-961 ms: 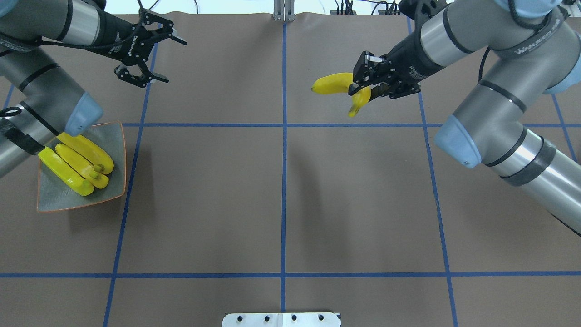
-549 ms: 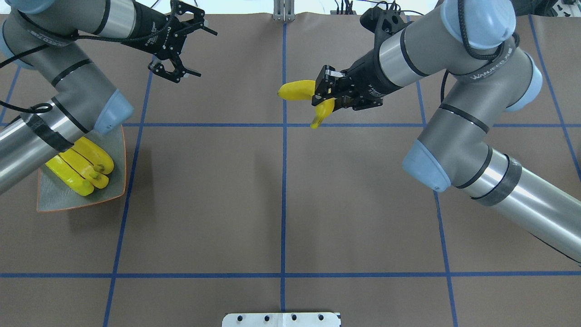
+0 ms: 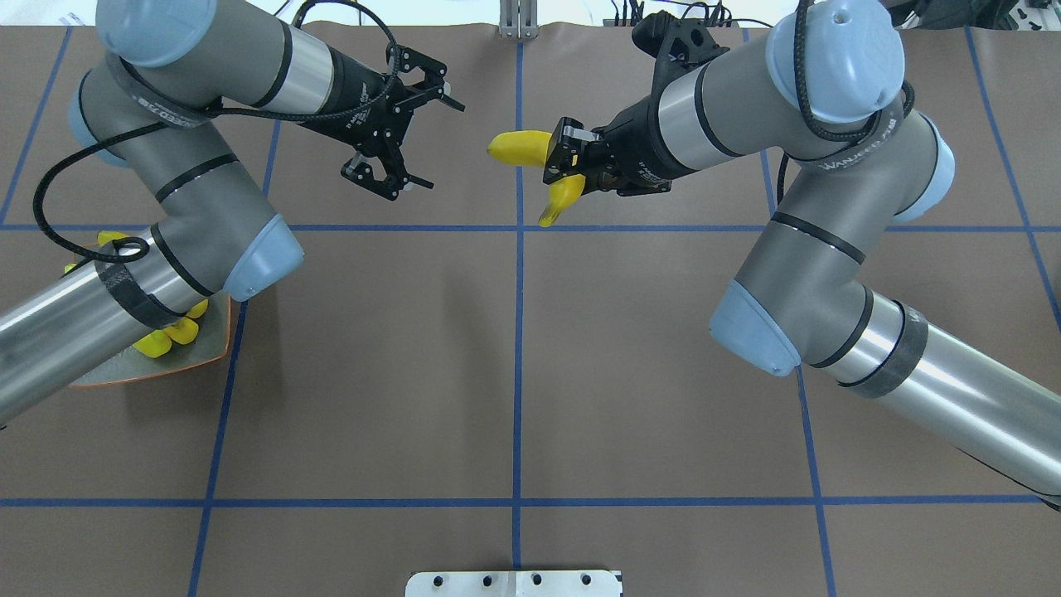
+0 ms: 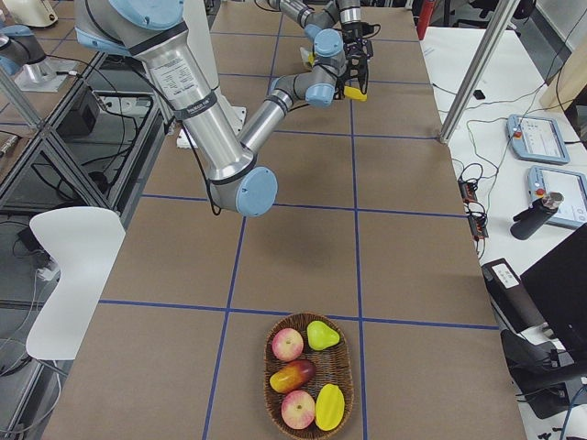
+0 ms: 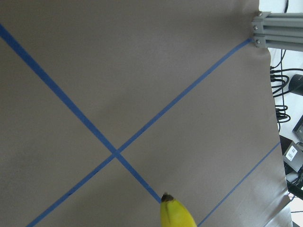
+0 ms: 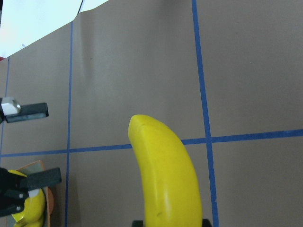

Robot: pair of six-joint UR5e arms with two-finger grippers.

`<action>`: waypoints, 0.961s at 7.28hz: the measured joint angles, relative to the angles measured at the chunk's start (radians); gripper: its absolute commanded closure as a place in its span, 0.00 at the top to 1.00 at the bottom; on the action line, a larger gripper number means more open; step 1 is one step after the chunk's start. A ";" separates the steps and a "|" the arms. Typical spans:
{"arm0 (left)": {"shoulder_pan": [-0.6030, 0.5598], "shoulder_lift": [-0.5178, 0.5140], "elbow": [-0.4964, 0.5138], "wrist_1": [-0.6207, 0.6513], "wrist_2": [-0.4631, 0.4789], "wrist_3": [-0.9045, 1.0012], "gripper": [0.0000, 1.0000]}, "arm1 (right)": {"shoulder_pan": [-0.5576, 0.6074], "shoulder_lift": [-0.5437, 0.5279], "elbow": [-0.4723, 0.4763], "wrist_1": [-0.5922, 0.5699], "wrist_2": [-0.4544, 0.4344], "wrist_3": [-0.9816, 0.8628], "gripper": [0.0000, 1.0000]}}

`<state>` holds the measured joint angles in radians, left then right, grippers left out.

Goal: Transfer all bananas from basket to plate

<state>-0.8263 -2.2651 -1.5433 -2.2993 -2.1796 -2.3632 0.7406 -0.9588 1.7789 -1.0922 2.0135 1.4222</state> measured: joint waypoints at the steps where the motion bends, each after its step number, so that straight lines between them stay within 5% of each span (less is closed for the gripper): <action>1: 0.017 -0.019 -0.009 0.032 0.018 -0.039 1.00 | -0.020 -0.002 0.007 0.000 -0.045 0.000 0.00; 7: 0.056 -0.066 0.024 0.088 0.077 -0.085 1.00 | -0.057 -0.018 0.067 -0.002 -0.101 -0.002 0.00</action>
<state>-0.7707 -2.3310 -1.5191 -2.2113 -2.1021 -2.4482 0.6837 -0.9767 1.8456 -1.0941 1.9126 1.4205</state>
